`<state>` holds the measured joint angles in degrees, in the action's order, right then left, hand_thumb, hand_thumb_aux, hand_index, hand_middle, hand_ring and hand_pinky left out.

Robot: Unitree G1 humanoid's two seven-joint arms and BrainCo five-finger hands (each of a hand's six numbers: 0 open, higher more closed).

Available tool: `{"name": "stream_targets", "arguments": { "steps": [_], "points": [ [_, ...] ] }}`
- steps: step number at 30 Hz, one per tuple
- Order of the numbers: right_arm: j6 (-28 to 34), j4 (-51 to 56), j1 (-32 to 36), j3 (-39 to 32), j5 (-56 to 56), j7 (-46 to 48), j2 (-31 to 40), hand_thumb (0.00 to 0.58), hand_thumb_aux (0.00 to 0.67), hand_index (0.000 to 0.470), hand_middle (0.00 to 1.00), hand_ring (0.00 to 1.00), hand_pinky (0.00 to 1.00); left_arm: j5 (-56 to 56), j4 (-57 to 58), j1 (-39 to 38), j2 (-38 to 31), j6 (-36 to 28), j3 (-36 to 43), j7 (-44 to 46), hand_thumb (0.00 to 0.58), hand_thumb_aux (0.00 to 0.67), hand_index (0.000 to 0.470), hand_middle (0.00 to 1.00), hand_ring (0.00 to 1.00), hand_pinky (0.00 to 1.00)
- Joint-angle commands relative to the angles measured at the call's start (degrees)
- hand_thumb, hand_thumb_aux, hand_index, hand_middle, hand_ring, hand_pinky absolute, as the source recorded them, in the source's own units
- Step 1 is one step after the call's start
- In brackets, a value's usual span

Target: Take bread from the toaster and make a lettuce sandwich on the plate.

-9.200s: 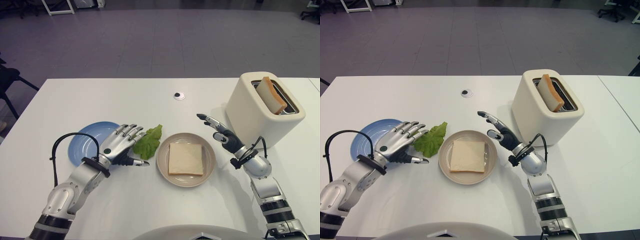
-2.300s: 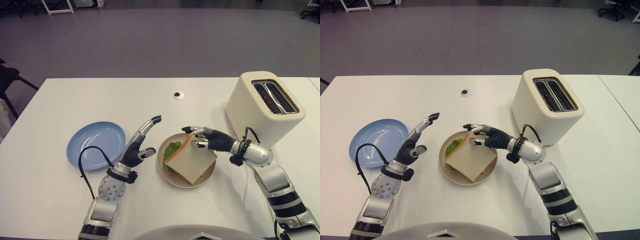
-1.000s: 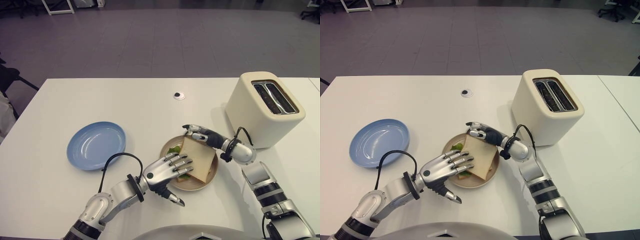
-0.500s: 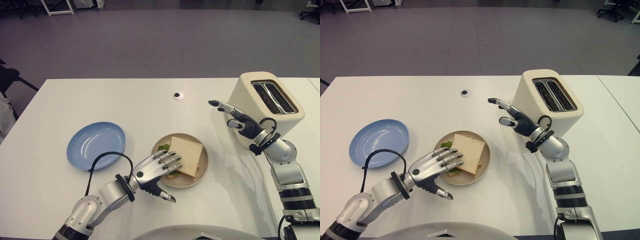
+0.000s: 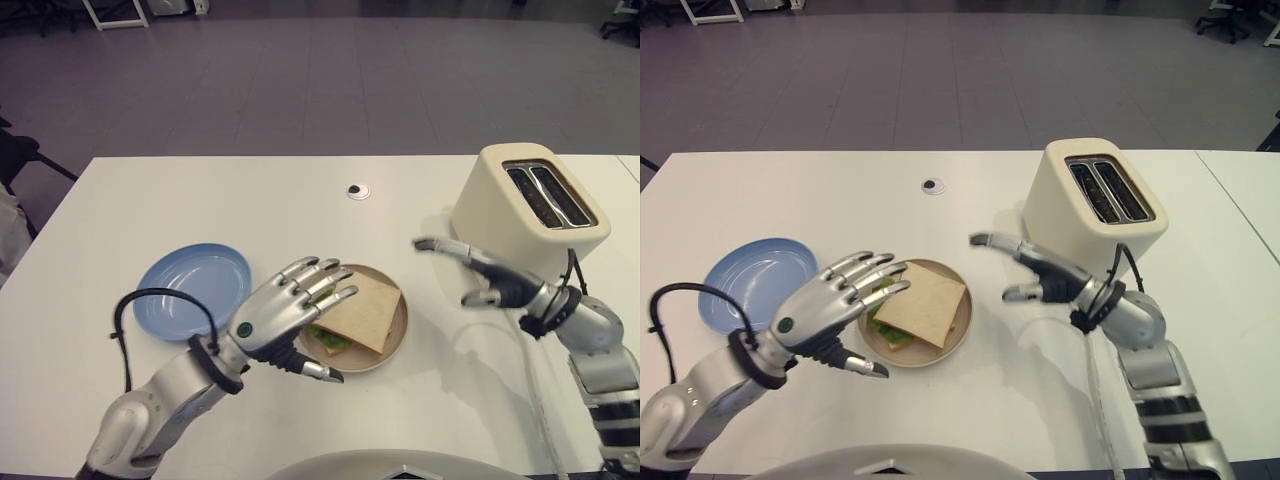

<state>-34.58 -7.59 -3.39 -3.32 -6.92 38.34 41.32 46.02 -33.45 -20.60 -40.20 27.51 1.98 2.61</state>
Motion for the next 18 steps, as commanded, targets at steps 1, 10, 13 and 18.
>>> {"name": "stream_targets", "arguments": {
  "steps": [1,10,13,18],
  "points": [
    [-3.7,-5.8,-10.1,-3.8,-4.2,5.3,6.8,0.580,0.659,0.463,1.00,1.00,1.00,-9.7,3.0,-12.2,-6.4,2.5,-2.4,8.3,0.580,0.670,0.470,1.00,1.00,1.00],
    [-3.6,-4.5,-10.9,-13.7,-16.8,3.1,2.1,0.580,0.670,0.470,1.00,1.00,1.00,-10.1,7.4,-13.6,-8.2,0.5,4.3,23.3,0.580,0.670,0.470,1.00,1.00,1.00],
    [-2.2,-0.2,-8.7,-16.6,-27.0,-1.6,-1.1,0.580,0.670,0.470,1.00,1.00,1.00,-3.0,13.6,-6.7,-5.7,-0.1,9.6,23.3,0.580,0.670,0.470,1.00,1.00,1.00],
    [1.5,5.0,-6.6,-19.5,-33.6,-7.3,-4.5,0.580,0.670,0.470,1.00,1.00,1.00,8.4,21.9,3.0,-3.6,-0.5,13.9,15.9,0.580,0.670,0.470,1.00,1.00,1.00]
  ]
}}
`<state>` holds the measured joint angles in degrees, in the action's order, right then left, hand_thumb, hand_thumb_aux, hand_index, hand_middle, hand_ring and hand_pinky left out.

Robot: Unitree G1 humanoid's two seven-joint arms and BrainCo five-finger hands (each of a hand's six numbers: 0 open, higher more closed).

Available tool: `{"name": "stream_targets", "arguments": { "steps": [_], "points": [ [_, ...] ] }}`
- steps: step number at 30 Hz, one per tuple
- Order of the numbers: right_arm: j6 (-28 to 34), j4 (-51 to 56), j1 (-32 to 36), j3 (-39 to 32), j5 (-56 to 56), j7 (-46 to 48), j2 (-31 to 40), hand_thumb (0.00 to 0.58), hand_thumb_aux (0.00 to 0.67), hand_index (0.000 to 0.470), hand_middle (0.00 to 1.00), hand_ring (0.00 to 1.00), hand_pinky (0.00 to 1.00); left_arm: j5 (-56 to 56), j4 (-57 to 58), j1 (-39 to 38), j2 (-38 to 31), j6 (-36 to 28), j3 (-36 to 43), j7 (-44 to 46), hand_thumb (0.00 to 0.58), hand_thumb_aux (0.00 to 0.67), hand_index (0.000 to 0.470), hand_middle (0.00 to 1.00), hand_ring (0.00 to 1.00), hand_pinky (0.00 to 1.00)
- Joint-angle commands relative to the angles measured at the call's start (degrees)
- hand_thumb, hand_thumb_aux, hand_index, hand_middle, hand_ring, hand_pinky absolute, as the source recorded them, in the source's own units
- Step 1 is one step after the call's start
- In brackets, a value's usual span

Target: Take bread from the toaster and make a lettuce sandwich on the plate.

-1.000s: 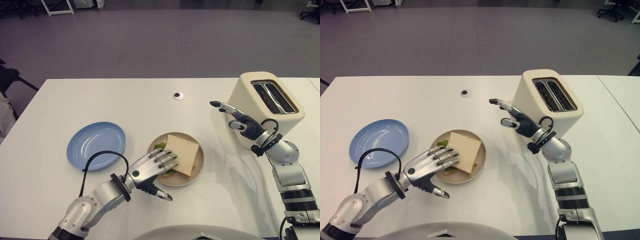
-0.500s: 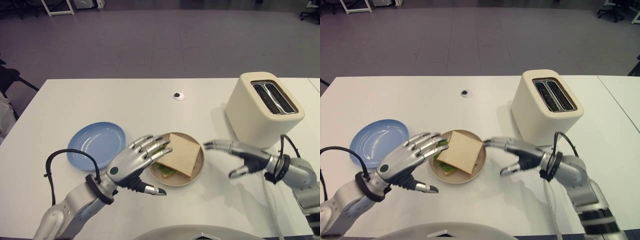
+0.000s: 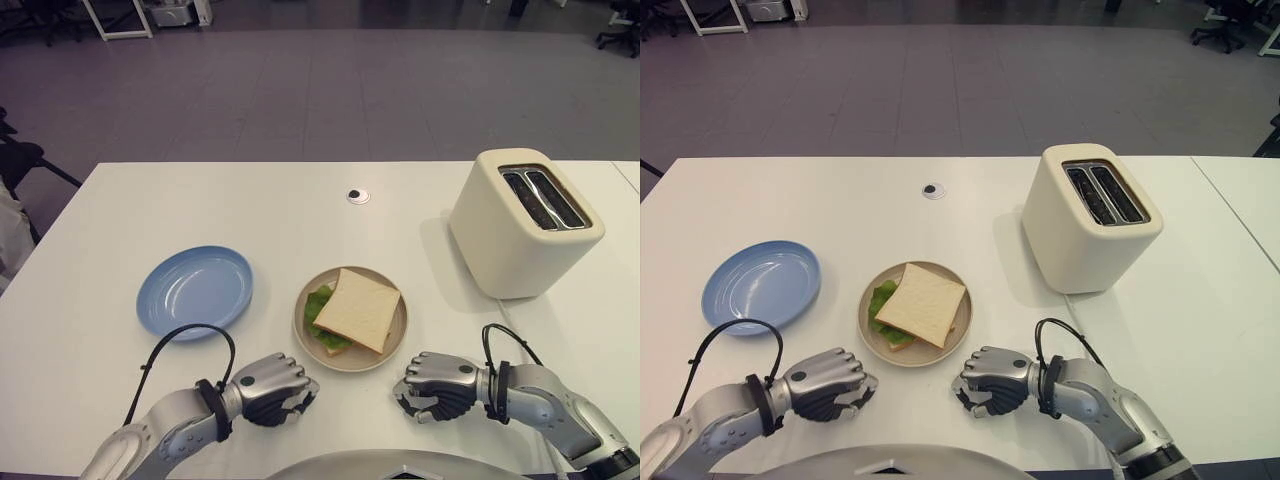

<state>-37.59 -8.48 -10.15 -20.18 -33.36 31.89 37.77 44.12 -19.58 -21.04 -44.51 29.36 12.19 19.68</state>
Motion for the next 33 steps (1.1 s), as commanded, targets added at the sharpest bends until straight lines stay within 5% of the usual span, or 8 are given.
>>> {"name": "stream_targets", "arguments": {
  "steps": [1,14,15,17,19,22,25,33],
  "points": [
    [5.3,7.1,0.8,-2.8,-7.1,-1.7,-1.6,0.580,0.670,0.470,1.00,1.00,1.00,12.4,9.0,5.7,1.3,-2.6,4.8,-2.0,0.580,0.670,0.470,1.00,1.00,1.00],
    [7.6,45.8,29.5,-6.7,-8.9,-27.3,-13.2,0.580,0.670,0.470,0.95,0.95,0.95,19.8,49.3,42.4,16.2,-6.7,18.3,-21.6,0.580,0.670,0.470,1.00,1.00,1.00],
    [6.3,45.6,29.7,-6.4,-8.4,-29.1,-12.9,0.580,0.670,0.470,0.88,0.88,0.88,19.6,49.9,43.1,16.2,-6.7,18.9,-22.4,0.580,0.670,0.470,1.00,1.00,1.00],
    [3.3,41.4,27.8,-4.9,-7.2,-32.4,-10.7,0.447,0.349,0.245,0.04,0.04,0.04,17.0,45.1,40.8,14.7,-6.6,18.2,-22.8,0.573,0.599,0.420,1.00,1.00,1.00],
    [-0.4,30.5,21.3,-1.3,-4.0,-33.2,-6.0,0.000,0.000,0.000,0.00,0.00,0.00,9.2,30.4,31.2,11.5,-6.3,13.9,-20.1,0.000,0.000,0.000,1.00,1.00,1.00],
    [-10.2,14.9,10.5,-1.1,8.8,-28.0,1.5,0.000,0.000,0.000,0.00,0.00,0.00,-7.9,13.0,13.2,7.8,-1.9,12.5,-15.6,0.000,0.000,0.000,0.97,0.97,0.97],
    [-11.9,8.6,4.1,-4.0,25.7,-22.3,2.9,0.000,0.000,0.000,0.00,0.00,0.00,-16.6,10.3,6.8,9.2,1.0,14.0,-13.2,0.000,0.000,0.000,0.00,0.00,0.00],
    [-3.8,7.2,4.0,1.3,54.8,-12.8,-4.3,0.000,0.000,0.000,0.00,0.00,0.00,-48.2,5.9,5.2,17.6,0.0,3.6,-11.1,0.000,0.000,0.000,0.00,0.00,0.00]
  ]
}}
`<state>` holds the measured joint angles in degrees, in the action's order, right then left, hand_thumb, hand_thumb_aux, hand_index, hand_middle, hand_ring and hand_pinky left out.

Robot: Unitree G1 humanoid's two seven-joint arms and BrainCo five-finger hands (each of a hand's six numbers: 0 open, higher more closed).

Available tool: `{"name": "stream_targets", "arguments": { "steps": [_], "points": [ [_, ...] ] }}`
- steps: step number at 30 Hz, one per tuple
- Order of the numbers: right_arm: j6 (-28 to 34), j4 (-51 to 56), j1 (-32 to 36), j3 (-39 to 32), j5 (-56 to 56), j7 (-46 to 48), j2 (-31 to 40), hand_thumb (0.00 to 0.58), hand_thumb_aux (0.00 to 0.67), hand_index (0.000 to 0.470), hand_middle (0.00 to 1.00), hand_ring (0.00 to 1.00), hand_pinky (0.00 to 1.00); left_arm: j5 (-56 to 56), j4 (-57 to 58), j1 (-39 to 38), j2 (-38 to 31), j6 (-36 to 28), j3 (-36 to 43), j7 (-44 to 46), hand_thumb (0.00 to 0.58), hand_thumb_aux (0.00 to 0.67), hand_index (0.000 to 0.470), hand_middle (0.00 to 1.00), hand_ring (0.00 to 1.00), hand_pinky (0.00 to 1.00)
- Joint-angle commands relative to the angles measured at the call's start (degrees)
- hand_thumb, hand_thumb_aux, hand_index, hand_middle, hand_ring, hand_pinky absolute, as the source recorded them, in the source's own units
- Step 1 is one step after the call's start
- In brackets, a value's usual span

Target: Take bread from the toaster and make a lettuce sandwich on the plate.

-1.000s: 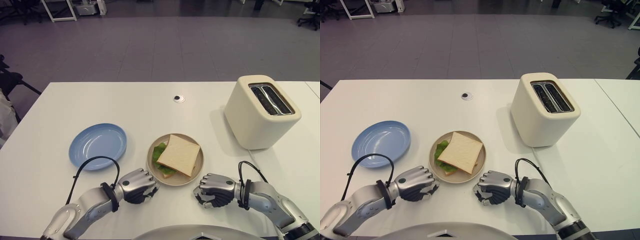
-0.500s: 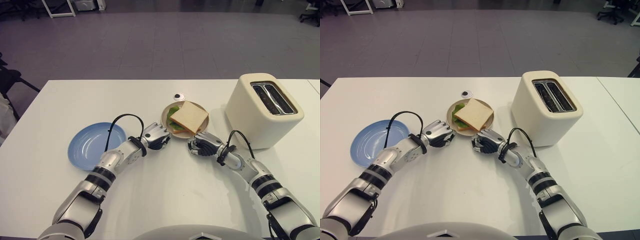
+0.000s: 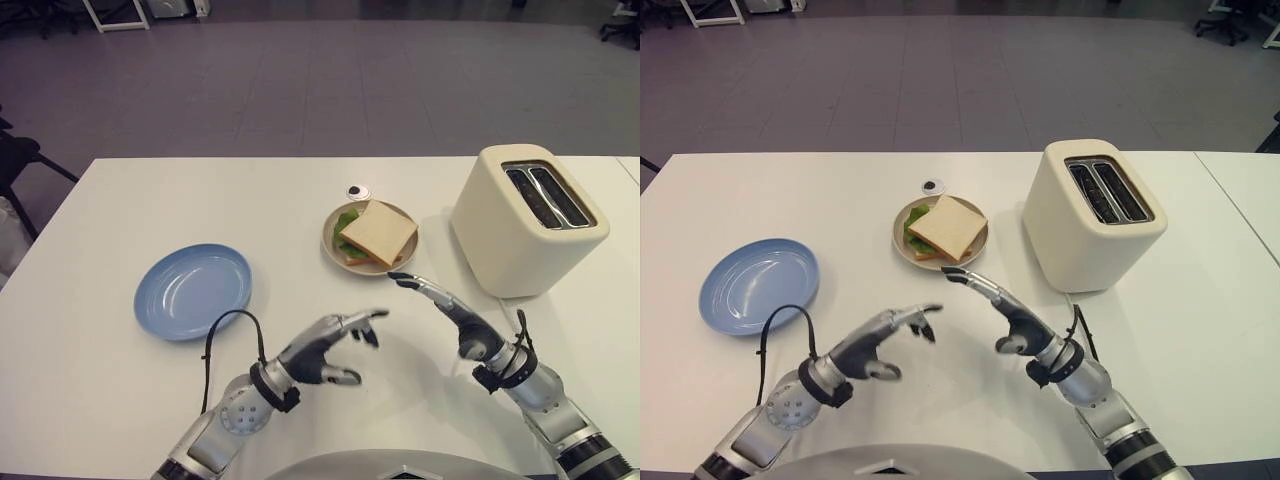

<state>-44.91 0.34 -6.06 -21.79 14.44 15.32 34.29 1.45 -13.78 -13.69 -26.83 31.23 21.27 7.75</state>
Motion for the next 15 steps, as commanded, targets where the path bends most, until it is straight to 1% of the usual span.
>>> {"name": "stream_targets", "arguments": {
  "steps": [1,4,6,10,15],
  "points": [
    [4.4,-2.2,-0.6,3.6,8.4,5.0,-1.2,0.000,0.000,0.000,0.00,0.00,0.00,-4.0,1.2,-2.3,-0.2,-2.3,-6.2,1.1,0.000,0.000,0.000,0.00,0.00,0.00],
    [6.1,-2.5,-1.5,5.7,9.1,7.6,-2.9,0.000,0.000,0.000,0.00,0.00,0.00,-2.0,2.2,-3.0,0.5,-2.3,-6.7,2.7,0.000,0.000,0.000,0.00,0.00,0.00],
    [7.9,-2.1,-0.9,7.1,9.2,8.7,-4.2,0.000,0.000,0.000,0.00,0.00,0.00,-2.3,1.5,-3.5,1.2,-1.8,-6.9,3.6,0.000,0.000,0.000,0.00,0.00,0.00],
    [10.6,-0.7,0.0,9.9,9.1,10.0,-7.2,0.000,0.000,0.000,0.00,0.00,0.00,-4.4,2.2,-3.3,2.4,-0.4,-7.6,6.1,0.000,0.000,0.000,0.00,0.00,0.00],
    [12.8,0.9,1.3,13.3,11.5,12.9,-10.8,0.000,0.000,0.000,0.00,0.00,0.00,-9.1,3.5,-2.2,4.4,1.2,-8.5,9.5,0.000,0.000,0.000,0.00,0.00,0.00]
  ]
}}
